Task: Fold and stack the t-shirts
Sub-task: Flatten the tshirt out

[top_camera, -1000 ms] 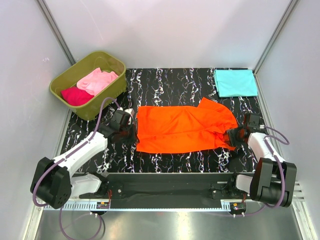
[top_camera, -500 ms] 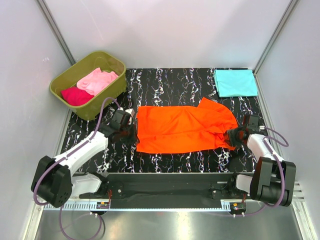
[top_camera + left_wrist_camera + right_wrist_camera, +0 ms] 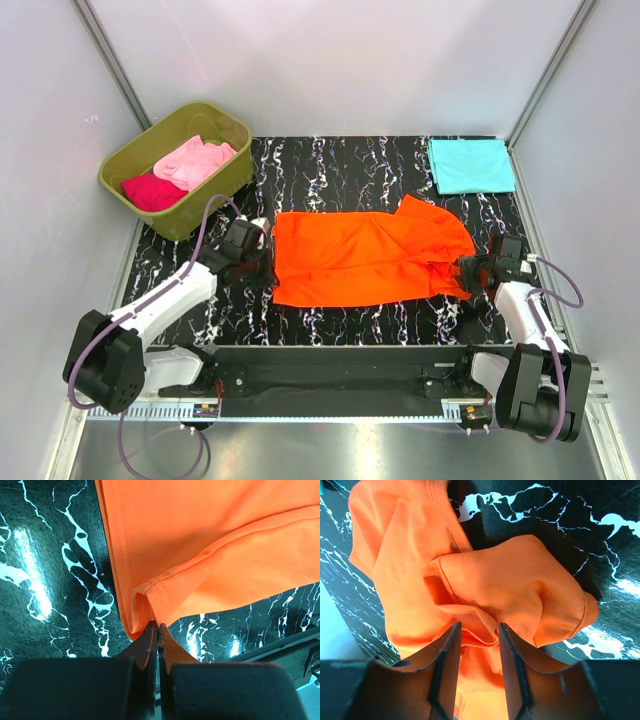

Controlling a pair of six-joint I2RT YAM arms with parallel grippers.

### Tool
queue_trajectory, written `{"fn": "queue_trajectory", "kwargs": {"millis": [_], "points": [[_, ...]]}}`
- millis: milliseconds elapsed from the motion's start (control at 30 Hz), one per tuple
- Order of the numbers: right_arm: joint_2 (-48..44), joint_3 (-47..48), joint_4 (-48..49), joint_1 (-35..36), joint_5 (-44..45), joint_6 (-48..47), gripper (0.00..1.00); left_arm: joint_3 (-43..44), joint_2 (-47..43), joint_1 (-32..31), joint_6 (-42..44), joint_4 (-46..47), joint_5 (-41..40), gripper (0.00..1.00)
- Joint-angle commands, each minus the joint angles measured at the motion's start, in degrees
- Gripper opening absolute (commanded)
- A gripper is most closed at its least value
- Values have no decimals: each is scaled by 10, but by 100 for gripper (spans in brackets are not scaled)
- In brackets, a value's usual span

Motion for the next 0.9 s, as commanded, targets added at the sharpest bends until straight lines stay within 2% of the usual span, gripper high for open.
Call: {"fn": "queue_trajectory", "kwargs": {"millis": [0, 400, 500, 533, 567, 600, 667, 700, 767, 800, 867], "points": [[-2, -2, 10, 0, 18, 16, 42, 9, -1, 2, 2, 24, 16, 0], [29, -15, 17, 0, 10, 27, 42, 10, -3, 1, 0, 25, 20, 0], [31, -17, 27, 0, 11, 25, 36, 11, -2, 1, 0, 28, 21, 2], [30, -18, 32, 0, 11, 23, 24, 12, -2, 1, 0, 27, 22, 5], [27, -19, 39, 0, 13, 20, 18, 12, -3, 1, 1, 27, 22, 9], [25, -18, 40, 0, 14, 17, 10, 13, -4, 1, 4, 26, 22, 20], [15, -14, 40, 0, 20, 8, 0, 21, -10, 1, 21, 21, 15, 32], [10, -8, 39, 0, 21, 2, 0, 28, -13, 1, 32, 4, 7, 39], [-13, 1, 37, 0, 22, -20, 0, 60, -18, 1, 78, -33, -15, 45], [-20, 13, 36, 0, 21, -27, 0, 72, -19, 1, 92, -40, -21, 53], [-34, 29, 14, -1, 35, -47, 0, 101, -9, 1, 125, -61, -17, 57]]}}
